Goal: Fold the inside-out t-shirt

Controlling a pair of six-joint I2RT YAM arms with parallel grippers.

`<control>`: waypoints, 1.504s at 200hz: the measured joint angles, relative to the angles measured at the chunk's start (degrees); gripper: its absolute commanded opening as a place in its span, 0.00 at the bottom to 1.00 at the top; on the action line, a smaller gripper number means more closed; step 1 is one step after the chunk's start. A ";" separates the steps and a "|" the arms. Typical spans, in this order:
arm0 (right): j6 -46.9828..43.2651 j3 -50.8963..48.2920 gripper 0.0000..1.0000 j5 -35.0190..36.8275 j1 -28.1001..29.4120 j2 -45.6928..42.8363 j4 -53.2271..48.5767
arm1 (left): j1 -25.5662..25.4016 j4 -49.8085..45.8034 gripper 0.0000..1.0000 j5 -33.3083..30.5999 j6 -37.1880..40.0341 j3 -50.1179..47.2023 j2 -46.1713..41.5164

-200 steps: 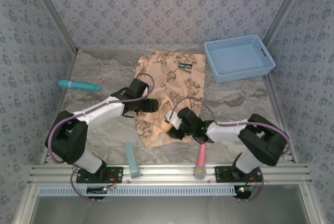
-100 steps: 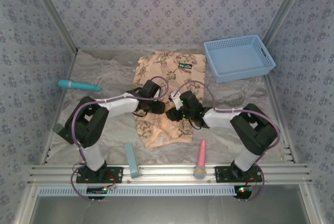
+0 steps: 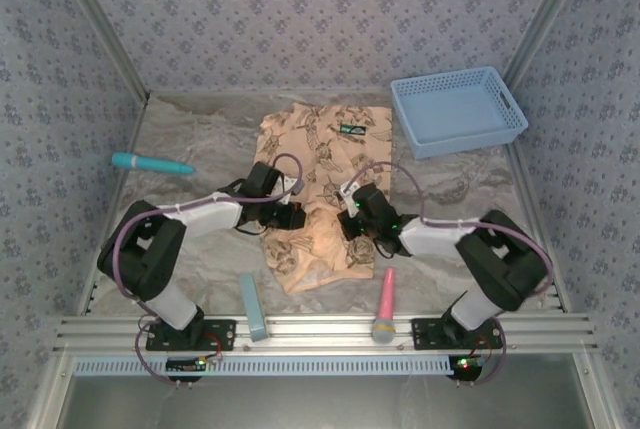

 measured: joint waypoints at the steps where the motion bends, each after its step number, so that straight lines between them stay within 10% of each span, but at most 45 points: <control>1: -0.26 -0.04 0.30 -0.17 -0.04 -0.22 -0.11 | 0.00 0.09 0.00 0.17 -0.07 -0.07 -0.04; 52: -5.79 0.72 0.45 -12.02 3.58 -2.27 1.95 | 0.98 2.45 0.00 8.50 -3.19 -2.56 -2.60; 102: -3.13 2.95 0.48 -4.94 5.11 8.70 6.54 | 1.64 4.81 0.00 12.72 -6.29 -3.04 -2.62; 145: -2.08 5.01 0.01 1.73 6.38 12.61 9.25 | 1.84 3.69 0.00 13.22 -6.54 -3.58 -3.98; 160: -4.11 4.59 0.00 1.44 6.45 12.07 9.66 | 2.12 3.17 0.00 12.90 -6.40 -3.63 -4.85; 210: -14.71 -1.99 0.00 -22.45 -2.34 -2.78 5.25 | 2.67 -4.94 0.01 1.25 -2.25 -2.45 -5.29; 262: -26.82 -3.89 0.06 -41.64 -9.66 -6.03 -1.99 | 2.84 -4.13 0.40 -9.79 -0.17 -0.63 1.92; 301: -26.75 -8.59 0.06 -45.72 -11.39 -4.26 0.04 | 0.76 -4.00 0.48 -10.84 1.38 1.07 2.93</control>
